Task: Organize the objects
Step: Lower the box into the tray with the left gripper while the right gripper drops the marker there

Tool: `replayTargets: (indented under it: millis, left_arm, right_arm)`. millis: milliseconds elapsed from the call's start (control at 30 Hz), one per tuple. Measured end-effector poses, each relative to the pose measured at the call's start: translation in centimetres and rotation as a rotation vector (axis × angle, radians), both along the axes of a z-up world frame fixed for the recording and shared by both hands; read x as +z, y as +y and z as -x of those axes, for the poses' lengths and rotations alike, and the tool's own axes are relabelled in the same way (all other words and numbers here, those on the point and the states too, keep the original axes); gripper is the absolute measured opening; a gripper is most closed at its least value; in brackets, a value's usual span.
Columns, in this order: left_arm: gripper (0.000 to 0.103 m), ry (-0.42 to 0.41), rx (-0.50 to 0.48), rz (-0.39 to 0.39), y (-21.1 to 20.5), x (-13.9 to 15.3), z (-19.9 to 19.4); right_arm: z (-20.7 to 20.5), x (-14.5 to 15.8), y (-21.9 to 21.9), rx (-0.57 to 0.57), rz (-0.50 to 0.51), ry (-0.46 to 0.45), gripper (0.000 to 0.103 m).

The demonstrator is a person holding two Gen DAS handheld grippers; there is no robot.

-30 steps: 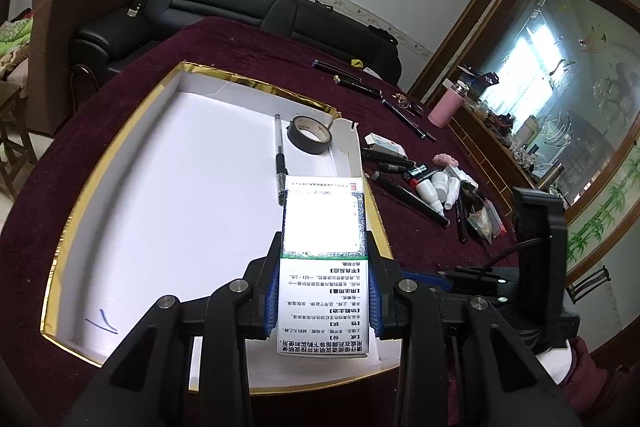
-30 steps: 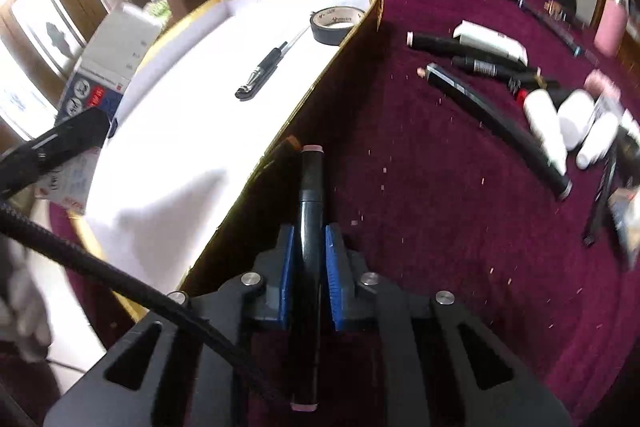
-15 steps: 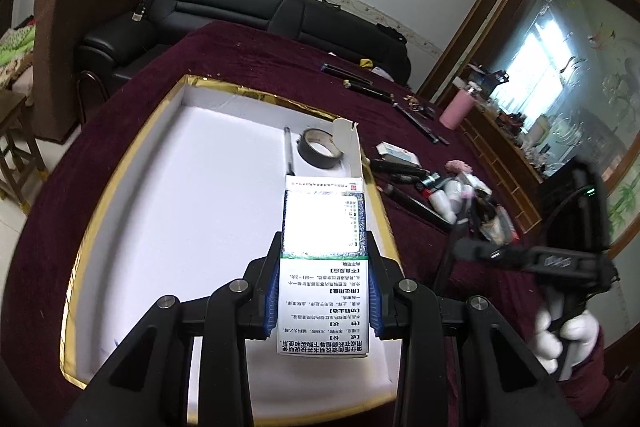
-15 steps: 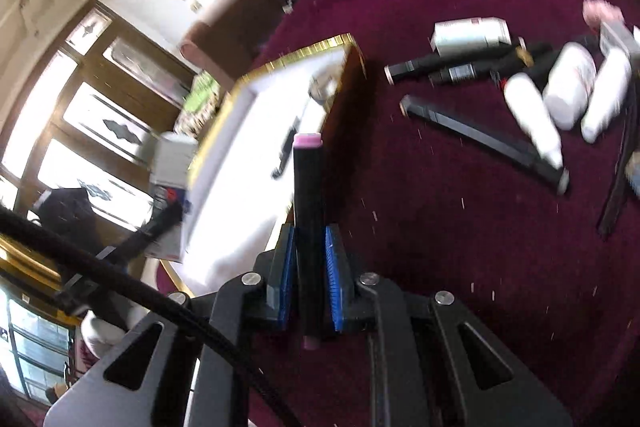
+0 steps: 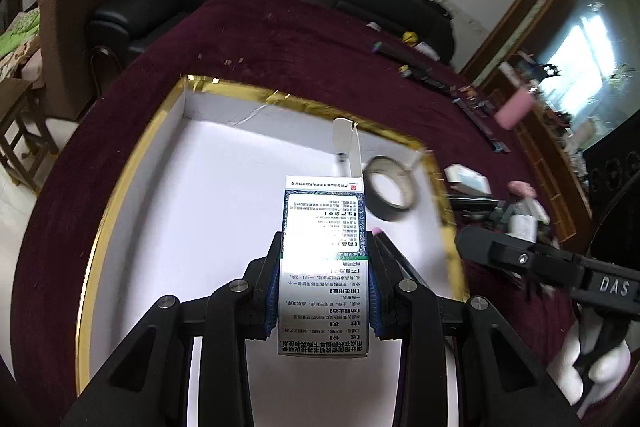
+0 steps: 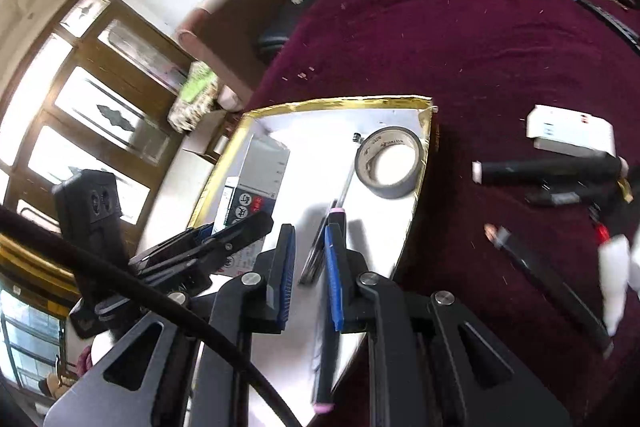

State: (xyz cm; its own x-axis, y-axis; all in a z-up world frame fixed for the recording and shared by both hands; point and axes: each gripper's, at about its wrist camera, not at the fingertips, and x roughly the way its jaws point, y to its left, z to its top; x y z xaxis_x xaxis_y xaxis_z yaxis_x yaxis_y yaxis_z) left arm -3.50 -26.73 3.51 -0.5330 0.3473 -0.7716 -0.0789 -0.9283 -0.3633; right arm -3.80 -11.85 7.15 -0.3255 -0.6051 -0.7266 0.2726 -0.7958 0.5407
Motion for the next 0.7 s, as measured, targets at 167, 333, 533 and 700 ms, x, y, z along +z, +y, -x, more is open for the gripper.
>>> replayTargets:
  millis: [167, 333, 533, 700]
  left_arm:
    - [0.029, -0.038, 0.025, 0.015, -0.4, -1.9, 1.7]
    - [0.029, -0.032, 0.014, 0.020, 0.0, -2.1, 2.5]
    - [0.060, -0.011, 0.027, -0.014, -0.2, -1.7, 2.9]
    - [0.071, 0.001, 0.075, -0.010, -1.3, -0.6, 2.4]
  right_arm:
    - [0.6, -0.8, -0.9, 0.021, -0.025, -0.025, 0.015]
    - [-0.2, -0.4, -0.9, 0.033, -0.090, 0.001, 0.024]
    - [-1.6, 0.0, -0.5, 0.032, -0.085, 0.007, 0.030]
    - [-3.1, 1.0, 1.6, -0.003, -0.048, 0.020, 0.030]
